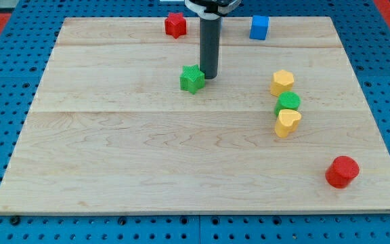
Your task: Place the green star to the left of the red star
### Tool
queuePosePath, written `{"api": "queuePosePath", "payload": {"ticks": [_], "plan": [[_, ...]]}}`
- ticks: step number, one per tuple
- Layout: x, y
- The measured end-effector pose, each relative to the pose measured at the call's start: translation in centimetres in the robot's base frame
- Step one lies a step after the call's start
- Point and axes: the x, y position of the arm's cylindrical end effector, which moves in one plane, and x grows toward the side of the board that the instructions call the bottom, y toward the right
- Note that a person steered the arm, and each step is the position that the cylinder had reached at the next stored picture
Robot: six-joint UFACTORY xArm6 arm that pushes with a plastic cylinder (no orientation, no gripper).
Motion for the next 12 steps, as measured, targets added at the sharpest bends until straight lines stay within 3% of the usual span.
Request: {"api": "queuePosePath", "payload": {"ticks": [2, 4, 7, 12], "plan": [[2.5, 2.0], [1.6, -9.5], [-7.3, -16.1], [-6.2, -16.7]]}}
